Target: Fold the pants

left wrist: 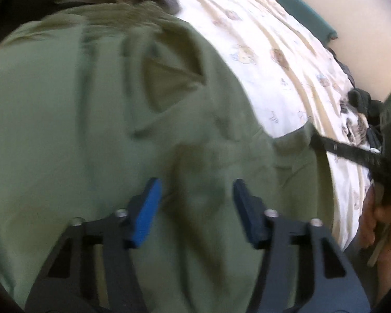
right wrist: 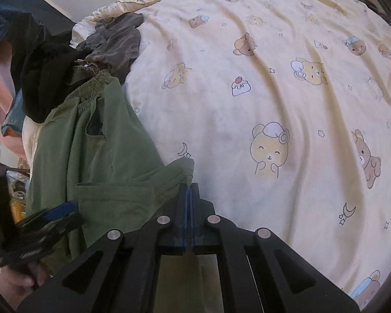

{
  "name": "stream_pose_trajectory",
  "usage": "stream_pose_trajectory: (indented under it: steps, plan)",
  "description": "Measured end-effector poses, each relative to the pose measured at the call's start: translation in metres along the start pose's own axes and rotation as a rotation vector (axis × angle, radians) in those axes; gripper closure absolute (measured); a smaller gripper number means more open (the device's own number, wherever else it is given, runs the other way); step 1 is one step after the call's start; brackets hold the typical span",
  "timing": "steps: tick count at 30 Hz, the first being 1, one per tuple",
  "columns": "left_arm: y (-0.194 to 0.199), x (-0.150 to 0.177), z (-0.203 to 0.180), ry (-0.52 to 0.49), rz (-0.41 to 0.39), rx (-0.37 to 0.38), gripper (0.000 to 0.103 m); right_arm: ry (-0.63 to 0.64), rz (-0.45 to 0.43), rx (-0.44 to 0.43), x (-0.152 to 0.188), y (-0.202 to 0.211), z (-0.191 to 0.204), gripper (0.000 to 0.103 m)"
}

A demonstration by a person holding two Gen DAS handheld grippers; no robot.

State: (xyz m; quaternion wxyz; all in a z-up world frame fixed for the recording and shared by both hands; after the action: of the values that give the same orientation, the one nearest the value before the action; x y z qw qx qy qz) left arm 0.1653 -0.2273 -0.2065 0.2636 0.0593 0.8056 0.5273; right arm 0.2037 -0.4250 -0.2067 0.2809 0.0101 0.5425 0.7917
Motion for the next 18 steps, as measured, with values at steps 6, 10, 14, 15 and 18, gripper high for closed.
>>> stream_pose_trajectory:
  steps: [6, 10, 14, 15, 18]
  plan:
    - [-0.023, -0.014, -0.005, -0.044, 0.047, -0.055, 0.101, -0.013, -0.002, -0.023, -0.001, 0.004, -0.002, 0.103]
    - [0.013, -0.018, -0.013, -0.062, -0.061, 0.022, 0.101, 0.020, -0.027, -0.052, -0.001, 0.012, 0.009, 0.103]
    - [0.078, -0.026, -0.013, -0.047, -0.178, 0.050, 0.101, 0.094, -0.090, -0.122, -0.004, 0.041, 0.035, 0.103]
    - [0.098, -0.030, -0.009, -0.033, -0.217, 0.053, 0.101, 0.104, -0.112, -0.142, -0.008, 0.050, 0.041, 0.103]
    - [0.142, -0.047, 0.003, -0.019, -0.295, 0.061, 0.101, 0.135, -0.161, -0.212, -0.027, 0.076, 0.066, 0.103]
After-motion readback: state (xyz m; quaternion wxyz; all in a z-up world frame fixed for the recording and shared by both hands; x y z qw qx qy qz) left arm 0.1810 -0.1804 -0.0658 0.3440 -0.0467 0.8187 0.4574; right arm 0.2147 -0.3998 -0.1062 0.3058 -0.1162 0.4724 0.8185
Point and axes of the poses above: each gripper's, at about its wrist camera, not at the fingertips, and y roughly against the way its jaws point, z to its left, x to its underside, the point moved 7 cm from there along -y, roughly the way its jaws point, and after that the axes turned 8 degrees about -y, right-handed, at the moved point
